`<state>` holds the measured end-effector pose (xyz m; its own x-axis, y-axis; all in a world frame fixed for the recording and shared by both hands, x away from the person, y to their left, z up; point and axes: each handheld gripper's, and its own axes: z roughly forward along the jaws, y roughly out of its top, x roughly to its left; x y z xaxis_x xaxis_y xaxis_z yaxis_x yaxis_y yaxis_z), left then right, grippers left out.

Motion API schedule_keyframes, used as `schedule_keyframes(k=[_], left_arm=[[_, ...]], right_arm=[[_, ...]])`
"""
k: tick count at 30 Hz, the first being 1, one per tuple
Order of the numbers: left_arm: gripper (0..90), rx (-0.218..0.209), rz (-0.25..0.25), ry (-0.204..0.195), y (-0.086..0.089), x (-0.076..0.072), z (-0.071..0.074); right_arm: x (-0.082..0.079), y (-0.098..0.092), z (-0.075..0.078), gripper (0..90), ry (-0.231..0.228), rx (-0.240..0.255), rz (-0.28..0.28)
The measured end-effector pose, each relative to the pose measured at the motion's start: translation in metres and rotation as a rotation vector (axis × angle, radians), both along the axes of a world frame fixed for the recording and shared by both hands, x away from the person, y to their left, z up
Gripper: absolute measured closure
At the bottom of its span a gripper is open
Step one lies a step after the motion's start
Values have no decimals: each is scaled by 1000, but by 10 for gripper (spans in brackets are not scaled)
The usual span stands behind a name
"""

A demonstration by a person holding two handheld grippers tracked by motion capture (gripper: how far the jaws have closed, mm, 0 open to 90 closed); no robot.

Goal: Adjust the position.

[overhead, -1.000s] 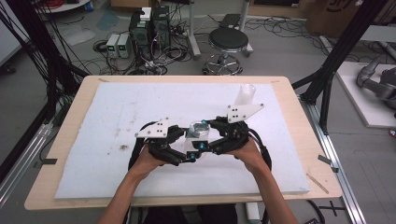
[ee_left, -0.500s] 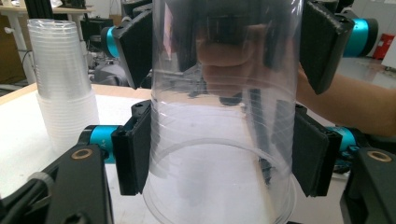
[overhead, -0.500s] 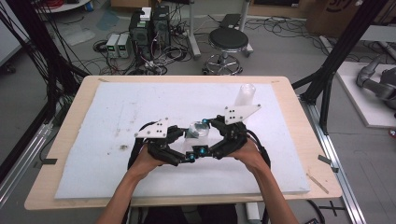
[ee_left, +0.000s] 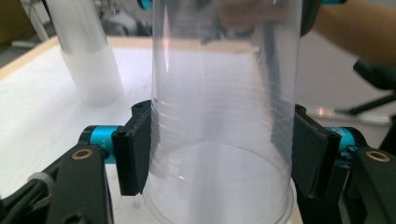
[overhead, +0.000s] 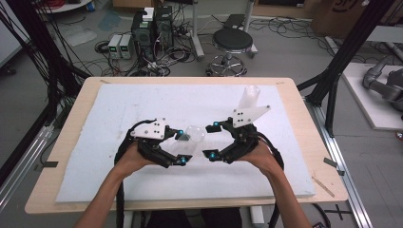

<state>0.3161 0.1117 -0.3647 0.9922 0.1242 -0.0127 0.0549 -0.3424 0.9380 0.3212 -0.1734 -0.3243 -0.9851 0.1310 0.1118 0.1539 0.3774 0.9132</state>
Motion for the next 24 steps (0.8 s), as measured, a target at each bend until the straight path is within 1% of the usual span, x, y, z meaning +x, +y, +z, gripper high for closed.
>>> schedule_keyframes(k=[1, 3, 4, 6, 7, 9, 10, 12, 13, 14, 16, 17, 18, 20, 21, 23, 24], left_arm=[[324, 43, -8, -7, 0, 1, 3], [324, 100, -18, -10, 0, 1, 7], [324, 143, -26, -9, 0, 1, 10], [323, 202, -41, -14, -1, 2, 14], [324, 243, -51, -18, -2, 3, 16], [324, 297, -65, -13, -3, 4, 19], [324, 348, -80, -12, -5, 5, 22], [324, 434, -96, -13, -7, 6, 25], [324, 469, -100, -13, -8, 6, 27], [324, 496, -104, -11, -9, 7, 29], [324, 533, -106, 0, -9, 9, 31], [325, 556, -109, 5, -10, 10, 33], [325, 566, -105, 3, -10, 10, 33], [325, 604, -105, 20, -11, 11, 35], [325, 627, -108, 19, -12, 12, 35], [325, 632, -109, 25, -13, 12, 36], [325, 644, -114, 30, -15, 12, 37]], right_arm=[[0, 0, 0, 163, 2, -11, -1], [0, 0, 3, 163, -7, -43, 2], [0, 0, 4, 164, -8, -54, 5], [0, 1, 7, 163, -16, -95, 10], [0, 2, 7, 163, -19, -104, 11], [0, 3, 10, 163, -18, -143, 15], [0, 4, 11, 163, -24, -155, 17], [0, 6, 13, 163, -28, -200, 26], [0, 7, 14, 163, -32, -220, 27], [0, 8, 14, 164, -36, -242, 32], [-1, 10, 16, 163, -36, -284, 35], [0, 11, 16, 164, -39, -301, 40], [-1, 12, 17, 164, -45, -318, 40], [-1, 14, 17, 164, -52, -346, 39], [-1, 15, 18, 164, -56, -363, 43], [-1, 17, 18, 164, -63, -396, 45], [-1, 18, 18, 164, -67, -406, 49]])
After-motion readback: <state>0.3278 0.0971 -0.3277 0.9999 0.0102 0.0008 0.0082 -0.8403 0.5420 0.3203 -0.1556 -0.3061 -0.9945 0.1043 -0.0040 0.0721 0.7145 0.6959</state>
